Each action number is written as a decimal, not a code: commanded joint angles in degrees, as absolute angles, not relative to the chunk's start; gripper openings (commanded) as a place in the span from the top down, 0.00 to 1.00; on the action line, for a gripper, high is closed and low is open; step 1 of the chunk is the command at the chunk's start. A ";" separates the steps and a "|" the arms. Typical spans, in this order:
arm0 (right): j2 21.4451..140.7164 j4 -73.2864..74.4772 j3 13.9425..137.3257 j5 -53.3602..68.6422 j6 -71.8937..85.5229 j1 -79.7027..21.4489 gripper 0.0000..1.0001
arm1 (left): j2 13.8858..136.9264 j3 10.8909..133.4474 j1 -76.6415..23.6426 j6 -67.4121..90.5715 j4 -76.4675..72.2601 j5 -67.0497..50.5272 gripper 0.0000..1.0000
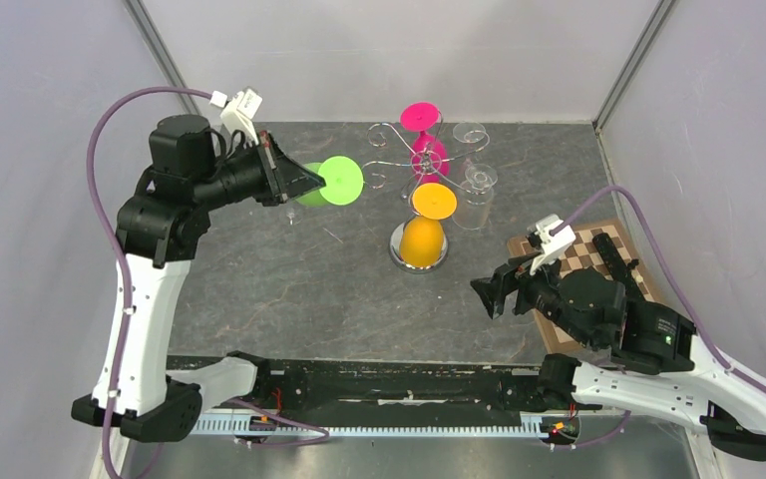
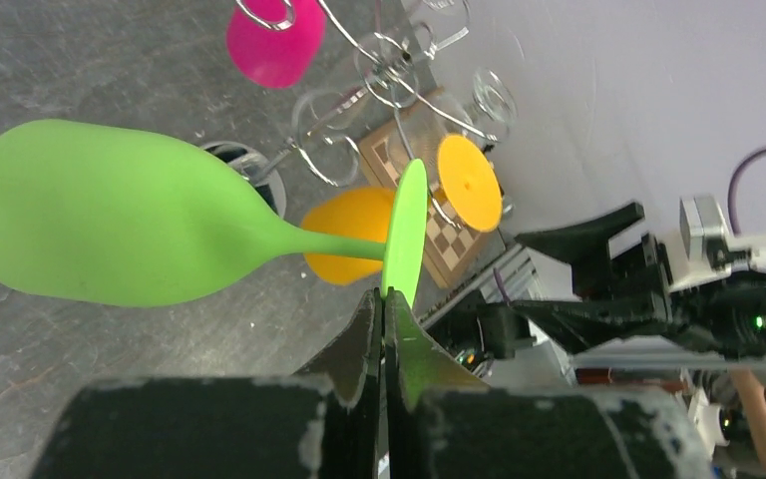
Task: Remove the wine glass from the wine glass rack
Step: Place the wine glass at the center of the board.
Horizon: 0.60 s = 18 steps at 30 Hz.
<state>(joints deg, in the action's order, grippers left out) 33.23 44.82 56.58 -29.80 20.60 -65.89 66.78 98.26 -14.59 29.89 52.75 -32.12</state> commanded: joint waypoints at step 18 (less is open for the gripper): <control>38.74 49.20 65.57 -16.42 24.01 -66.02 0.14 | 52.18 85.01 -44.98 25.61 55.99 -19.35 0.98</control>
